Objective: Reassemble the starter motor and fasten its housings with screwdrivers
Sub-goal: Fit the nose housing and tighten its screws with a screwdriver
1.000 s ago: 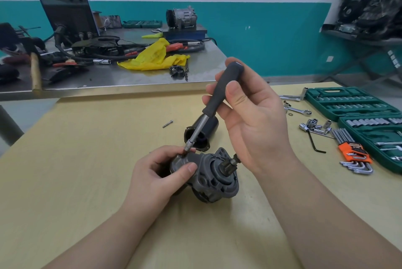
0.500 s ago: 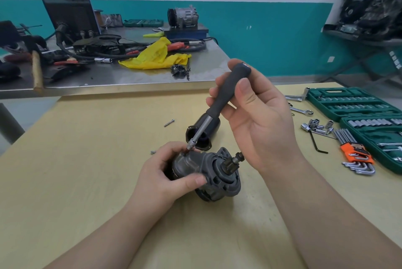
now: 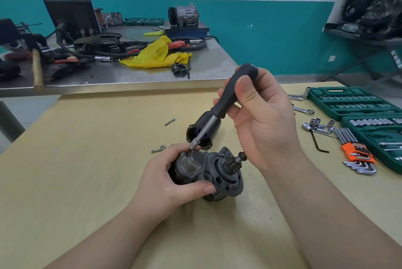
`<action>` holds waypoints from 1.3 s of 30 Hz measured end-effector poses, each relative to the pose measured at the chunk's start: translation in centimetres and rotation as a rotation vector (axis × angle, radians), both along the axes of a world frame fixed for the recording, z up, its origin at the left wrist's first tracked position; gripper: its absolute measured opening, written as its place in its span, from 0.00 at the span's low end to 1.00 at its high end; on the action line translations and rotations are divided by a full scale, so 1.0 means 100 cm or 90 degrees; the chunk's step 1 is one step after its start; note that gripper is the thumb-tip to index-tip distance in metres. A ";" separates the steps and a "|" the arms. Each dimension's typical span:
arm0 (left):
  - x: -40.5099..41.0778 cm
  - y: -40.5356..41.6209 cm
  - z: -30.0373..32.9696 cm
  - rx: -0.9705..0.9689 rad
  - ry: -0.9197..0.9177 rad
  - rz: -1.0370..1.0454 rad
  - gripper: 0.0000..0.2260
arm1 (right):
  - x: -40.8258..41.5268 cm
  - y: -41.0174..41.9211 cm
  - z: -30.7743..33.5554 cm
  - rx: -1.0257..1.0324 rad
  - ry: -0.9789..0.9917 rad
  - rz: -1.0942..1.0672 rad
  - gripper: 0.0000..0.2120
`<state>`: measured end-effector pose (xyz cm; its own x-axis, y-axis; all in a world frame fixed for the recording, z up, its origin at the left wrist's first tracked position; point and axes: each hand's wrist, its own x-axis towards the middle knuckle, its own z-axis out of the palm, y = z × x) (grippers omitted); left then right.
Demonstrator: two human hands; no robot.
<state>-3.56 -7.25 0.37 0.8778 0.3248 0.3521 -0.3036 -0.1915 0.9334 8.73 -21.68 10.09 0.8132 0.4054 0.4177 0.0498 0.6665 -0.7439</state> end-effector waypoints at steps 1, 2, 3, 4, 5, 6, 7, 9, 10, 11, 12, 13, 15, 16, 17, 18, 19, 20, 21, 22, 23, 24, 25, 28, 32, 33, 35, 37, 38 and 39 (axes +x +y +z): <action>0.000 0.000 0.000 0.002 -0.002 -0.001 0.33 | 0.000 0.000 0.000 -0.007 -0.009 -0.019 0.05; 0.000 0.000 0.000 0.004 -0.004 -0.001 0.32 | -0.001 0.000 0.000 -0.014 -0.017 -0.038 0.04; 0.000 0.000 0.000 0.006 -0.005 -0.002 0.32 | -0.002 0.001 0.000 -0.020 -0.024 -0.057 0.04; 0.000 0.000 0.000 0.007 -0.006 0.000 0.32 | -0.003 0.001 -0.001 -0.023 -0.029 -0.075 0.04; 0.000 0.000 0.000 0.010 -0.007 0.003 0.32 | -0.004 0.002 -0.001 -0.024 -0.031 -0.093 0.04; 0.000 -0.001 0.000 0.014 -0.006 0.007 0.32 | -0.005 0.003 -0.001 -0.023 -0.030 -0.110 0.05; 0.000 -0.001 0.000 0.017 -0.006 0.012 0.32 | -0.007 0.003 -0.001 -0.021 -0.028 -0.128 0.05; 0.001 -0.001 0.000 0.022 -0.007 0.017 0.31 | -0.009 0.005 -0.001 -0.021 -0.026 -0.159 0.06; 0.001 -0.001 0.000 0.023 -0.008 0.019 0.31 | -0.011 0.005 -0.001 -0.021 -0.027 -0.170 0.07; 0.001 -0.001 0.000 0.024 -0.008 0.020 0.31 | -0.012 0.005 0.000 -0.022 -0.030 -0.177 0.08; 0.001 -0.001 0.000 0.026 -0.007 0.021 0.31 | -0.013 0.005 0.000 -0.023 -0.034 -0.182 0.08; 0.000 -0.001 0.000 0.025 -0.006 0.021 0.31 | -0.014 0.005 0.001 -0.023 -0.037 -0.186 0.09; 0.000 -0.001 0.000 0.024 -0.005 0.021 0.31 | -0.015 0.005 0.002 -0.029 -0.043 -0.195 0.09; 0.000 -0.002 0.000 0.026 -0.006 0.021 0.31 | -0.016 0.005 0.003 -0.035 -0.045 -0.200 0.09; 0.000 -0.002 0.001 0.027 -0.007 0.022 0.31 | -0.016 0.005 0.003 -0.042 -0.048 -0.205 0.09; 0.000 -0.002 0.001 0.028 -0.008 0.022 0.31 | -0.016 0.005 0.003 -0.049 -0.051 -0.210 0.09; 0.000 -0.002 0.001 0.029 -0.009 0.022 0.31 | -0.017 0.004 0.004 -0.058 -0.052 -0.216 0.09; 0.000 -0.002 0.001 0.030 -0.010 0.022 0.31 | -0.017 0.004 0.004 -0.066 -0.052 -0.222 0.09; -0.001 -0.002 0.000 0.030 -0.011 0.021 0.31 | -0.017 0.004 0.004 -0.074 -0.052 -0.228 0.10; -0.001 -0.002 0.000 0.031 -0.011 0.022 0.31 | -0.017 0.005 0.005 -0.079 -0.051 -0.233 0.10; -0.001 -0.002 0.000 0.033 -0.010 0.023 0.31 | -0.017 0.005 0.005 -0.083 -0.049 -0.236 0.10; -0.001 -0.002 0.000 0.036 -0.010 0.026 0.31 | -0.017 0.005 0.005 -0.083 -0.047 -0.237 0.10; -0.001 -0.002 0.000 0.039 -0.009 0.028 0.31 | -0.017 0.005 0.005 -0.083 -0.045 -0.236 0.10; -0.001 -0.002 0.000 0.047 -0.009 0.031 0.31 | -0.017 0.005 0.005 -0.091 -0.038 -0.246 0.10; -0.001 -0.002 0.001 0.048 -0.006 0.029 0.31 | -0.012 0.004 0.003 -0.099 -0.043 -0.237 0.11; -0.002 -0.001 0.001 0.046 -0.002 0.025 0.31 | -0.011 0.003 0.002 -0.099 -0.047 -0.227 0.11; -0.002 0.000 0.002 0.047 0.005 0.016 0.32 | -0.007 0.000 -0.001 -0.085 -0.048 -0.200 0.10; -0.002 0.001 0.004 0.052 0.007 0.013 0.32 | -0.005 -0.004 -0.003 -0.067 -0.054 -0.178 0.09; -0.002 0.001 0.004 0.054 0.009 0.016 0.32 | -0.006 -0.006 -0.005 -0.062 -0.066 -0.172 0.10; -0.001 0.001 0.003 0.056 0.012 0.020 0.32 | -0.007 -0.007 -0.006 -0.058 -0.081 -0.171 0.10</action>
